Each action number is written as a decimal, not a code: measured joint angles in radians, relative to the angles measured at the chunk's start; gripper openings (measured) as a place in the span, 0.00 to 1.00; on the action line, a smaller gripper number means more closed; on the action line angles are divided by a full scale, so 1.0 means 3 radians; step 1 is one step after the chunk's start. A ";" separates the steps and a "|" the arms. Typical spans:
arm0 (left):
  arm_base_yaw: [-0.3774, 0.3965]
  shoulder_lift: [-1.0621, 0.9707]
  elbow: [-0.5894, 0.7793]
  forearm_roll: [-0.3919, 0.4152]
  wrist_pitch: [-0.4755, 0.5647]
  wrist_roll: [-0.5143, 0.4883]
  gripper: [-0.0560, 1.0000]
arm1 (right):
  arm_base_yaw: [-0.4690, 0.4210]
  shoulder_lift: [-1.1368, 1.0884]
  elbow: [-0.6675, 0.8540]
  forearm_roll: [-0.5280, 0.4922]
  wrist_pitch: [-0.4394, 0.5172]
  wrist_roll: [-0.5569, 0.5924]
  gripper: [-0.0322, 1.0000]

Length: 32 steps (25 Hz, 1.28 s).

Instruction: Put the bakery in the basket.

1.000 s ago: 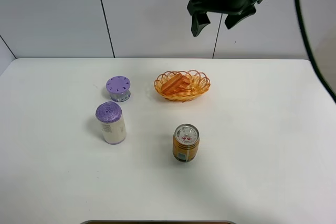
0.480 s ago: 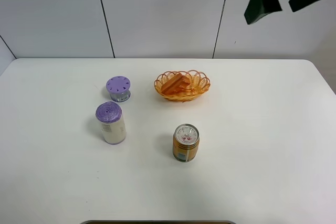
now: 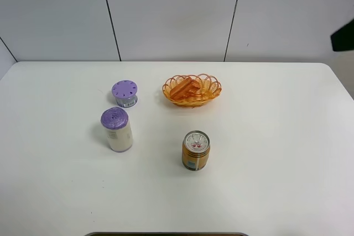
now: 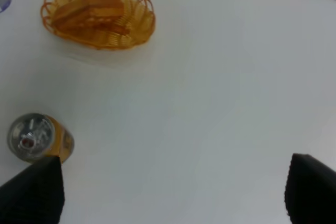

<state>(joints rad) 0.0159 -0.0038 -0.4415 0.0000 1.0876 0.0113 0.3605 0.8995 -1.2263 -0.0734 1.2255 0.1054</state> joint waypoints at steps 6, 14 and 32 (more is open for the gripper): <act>0.0000 0.0000 0.0000 0.0000 0.0000 0.0000 0.99 | -0.0490 -0.0801 0.0740 -0.0010 0.0004 0.0004 0.83; 0.0000 0.0000 0.0000 0.0000 0.0000 0.0000 0.99 | -0.0848 -0.1793 0.1610 -0.0010 -0.0258 0.0000 0.83; 0.0000 0.0000 0.0000 0.0000 0.0000 0.0000 0.99 | -0.1066 -0.3006 0.2213 -0.0012 -0.0420 -0.0026 0.83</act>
<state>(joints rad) 0.0159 -0.0038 -0.4415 0.0000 1.0876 0.0113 0.0407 -0.0025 -0.5624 -0.0771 1.0994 0.0977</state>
